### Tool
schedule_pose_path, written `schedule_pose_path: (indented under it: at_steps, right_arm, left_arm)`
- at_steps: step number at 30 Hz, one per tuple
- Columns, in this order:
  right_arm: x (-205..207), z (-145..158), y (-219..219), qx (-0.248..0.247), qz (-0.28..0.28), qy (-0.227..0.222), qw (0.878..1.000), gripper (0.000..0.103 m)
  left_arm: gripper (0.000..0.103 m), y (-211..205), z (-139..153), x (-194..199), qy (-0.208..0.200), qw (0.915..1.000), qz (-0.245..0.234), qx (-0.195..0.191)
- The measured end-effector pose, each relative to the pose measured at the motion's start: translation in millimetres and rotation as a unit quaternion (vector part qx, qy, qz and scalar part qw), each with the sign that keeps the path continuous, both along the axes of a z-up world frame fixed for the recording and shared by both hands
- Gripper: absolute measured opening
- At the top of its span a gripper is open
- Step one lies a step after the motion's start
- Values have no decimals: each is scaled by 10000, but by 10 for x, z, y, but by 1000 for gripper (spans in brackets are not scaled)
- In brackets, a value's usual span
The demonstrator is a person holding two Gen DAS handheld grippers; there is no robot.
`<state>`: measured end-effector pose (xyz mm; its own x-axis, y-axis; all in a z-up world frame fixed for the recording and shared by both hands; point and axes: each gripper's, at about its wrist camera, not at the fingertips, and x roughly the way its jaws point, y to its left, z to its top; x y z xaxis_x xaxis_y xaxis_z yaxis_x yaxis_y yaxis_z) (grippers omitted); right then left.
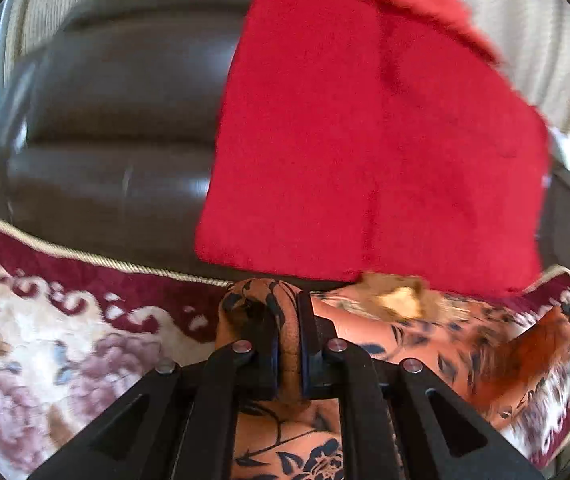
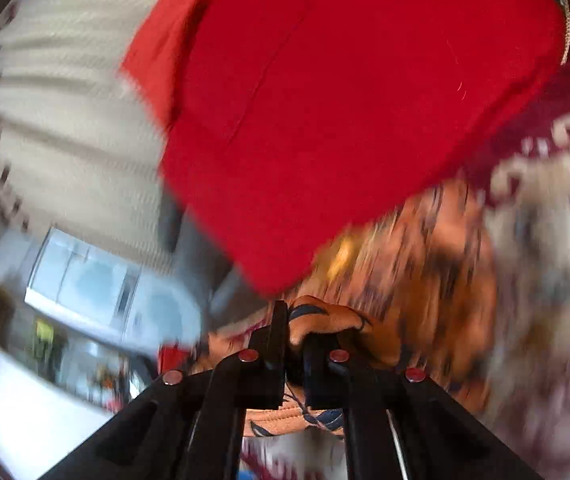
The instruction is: Fold small clothes
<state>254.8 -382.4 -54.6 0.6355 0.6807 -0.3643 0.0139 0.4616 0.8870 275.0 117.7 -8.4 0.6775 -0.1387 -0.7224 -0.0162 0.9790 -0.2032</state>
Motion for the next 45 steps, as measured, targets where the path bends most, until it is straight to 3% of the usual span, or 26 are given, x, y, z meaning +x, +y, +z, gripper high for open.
schedule_pose_path:
  at_steps: [1,3,4,5,7,8,11,14,16,17,18,20,23,25,27,32,34,39,43,45]
  right_arm:
    - [291,-214,-91,2,-161,281,9995,15]
    - [580,-629,-142,-25,-313,817,9962,46]
    - [617,-807,-159,-71,-398,1108,9930,69]
    - [590,-933,-160,-117,-500,1261,9907,71]
    - [403,-977,-154,-66,-558,1043,9930,71]
    - [297,-939,-127,-160,-523,973,9938,71]
    - [-66,-534,-22,-954,-632,527,9920,71]
    - [-305,127,172,-2141,-848,-142,9730,72]
    - [-356,424,261,-2716,-699,-47,9599,72]
    - [-432,563,282,-2811,-649,-33,9575,72]
    - [-543,763,280,-2800,-688,-316,9570,72]
    - [-826,1043,236,-2741,-790,-716,9558,75]
    - [-1052,1191,304,-2687,-711,-778,9574,79]
    - [-1103,994,350,-2626,-480,-543,9622,80]
    - [-1140,566,382,-2351,-206,-160,9716,80]
    - [-1257,-716,460,-1170,-199,879,9890,81]
    - [-1205,-1062,450,-602,-396,1096,9914,81]
    - [-919,-1217,444,-311,-821,1049,9906,81]
    - [-663,-1302,450,-243,-1060,1122,9877,81]
    - [-551,-1340,464,-247,-1182,1182,9856,81]
  left_arm:
    - [16,14,-153,141,270,9996,32,-10]
    - [21,93,-468,351,884,9959,174,-97]
    - [23,144,-536,351,987,9947,259,-129]
    - [30,207,-528,261,856,9956,348,-158]
    - [47,301,-397,13,439,9978,490,-55]
    - [48,342,-308,-140,264,9980,574,24]
    - [49,424,-106,-540,-21,9984,560,-19]
    - [50,400,65,-916,-225,9983,522,94]
    - [50,390,207,-1108,-359,9980,515,91]
    - [50,382,308,-1188,-434,9979,483,25]
    - [51,377,408,-1254,-529,9975,469,-37]
    - [64,357,570,-1383,-736,9962,464,-99]
    - [77,297,580,-1488,-810,9956,462,-41]
    - [79,248,400,-1534,-599,9973,416,-79]
    - [79,200,86,-1547,-240,9988,392,-151]
    - [79,141,-723,-1396,473,9935,793,-671]
    - [78,128,-864,-1285,556,9904,960,-828]
    - [79,253,-900,-1015,305,9817,1471,-1169]
    - [77,298,-1047,-790,494,9778,1592,-1267]
    - [65,310,-1071,-764,481,9778,1680,-1157]
